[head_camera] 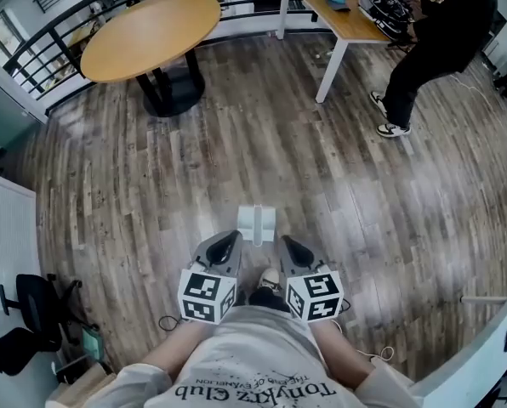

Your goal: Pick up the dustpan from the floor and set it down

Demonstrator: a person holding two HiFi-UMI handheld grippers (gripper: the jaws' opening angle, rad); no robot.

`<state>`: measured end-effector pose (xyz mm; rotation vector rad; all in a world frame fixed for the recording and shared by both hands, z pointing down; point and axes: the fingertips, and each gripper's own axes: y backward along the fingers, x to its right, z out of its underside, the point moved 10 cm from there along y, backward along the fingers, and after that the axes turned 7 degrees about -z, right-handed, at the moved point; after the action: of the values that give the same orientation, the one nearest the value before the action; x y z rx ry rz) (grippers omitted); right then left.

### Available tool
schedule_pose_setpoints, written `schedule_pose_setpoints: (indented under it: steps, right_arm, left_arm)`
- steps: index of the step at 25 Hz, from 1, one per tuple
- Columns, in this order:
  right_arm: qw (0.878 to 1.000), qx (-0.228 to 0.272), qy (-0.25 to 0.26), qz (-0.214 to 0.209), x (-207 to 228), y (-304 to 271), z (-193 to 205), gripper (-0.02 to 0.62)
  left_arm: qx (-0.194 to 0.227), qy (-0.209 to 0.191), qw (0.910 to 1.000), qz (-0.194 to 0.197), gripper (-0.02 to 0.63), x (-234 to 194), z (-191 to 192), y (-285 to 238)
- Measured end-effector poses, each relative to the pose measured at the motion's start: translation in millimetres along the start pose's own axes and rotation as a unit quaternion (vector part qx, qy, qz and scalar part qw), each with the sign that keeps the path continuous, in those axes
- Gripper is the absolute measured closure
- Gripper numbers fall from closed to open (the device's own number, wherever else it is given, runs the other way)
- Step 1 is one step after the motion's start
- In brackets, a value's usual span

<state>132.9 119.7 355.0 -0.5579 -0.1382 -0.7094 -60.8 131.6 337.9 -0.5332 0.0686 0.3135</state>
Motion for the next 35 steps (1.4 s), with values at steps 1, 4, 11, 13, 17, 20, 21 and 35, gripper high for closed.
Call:
schedule_pose_setpoints:
  steps: [1,4,11,13,17,20,21,35]
  right_arm:
    - [1.000,0.001,-0.004,0.003,-3.5,-3.0,-1.7,0.571]
    - [1.000,0.005,-0.012,0.011,-11.3,-11.3,-4.9,0.571]
    - [0.999,-0.003,-0.017,0.029,-10.2,-23.4,-2.9,0.571]
    - [0.999,-0.007,-0.020,0.033,-7.3,-26.8,-1.8,0.571]
    - [0.999,-0.016,-0.015,0.033,-2.0,-39.1,2.6,0.571]
    - [0.999,-0.025,-0.019,0.032,2.6,-50.3,8.0,0.569]
    - [0.999,-0.027,-0.023,0.032,3.9,-54.3,10.4,0.571]
    - [0.997,-0.056,-0.020,0.049,20.6,-93.4,36.8,0.568]
  left_arm:
    - [-0.004,-0.004,1.0000,0.004,0.583,-4.4,-0.8,-1.6]
    - [-0.010,-0.016,0.9997,0.015,0.583,-16.7,-5.2,-5.5]
    - [-0.019,-0.012,0.9995,0.022,0.583,-33.2,-3.0,-19.4]
    - [-0.022,-0.010,0.9993,0.028,0.583,-35.2,-2.4,-23.9]
    - [-0.029,-0.007,0.9990,0.034,0.583,-39.0,0.2,-34.6]
    - [-0.030,-0.006,0.9988,0.038,0.583,-41.9,3.6,-42.5]
    - [-0.030,-0.005,0.9988,0.040,0.583,-43.4,5.1,-44.7]
    - [-0.053,-0.004,0.9973,0.051,0.583,-53.4,33.0,-74.7]
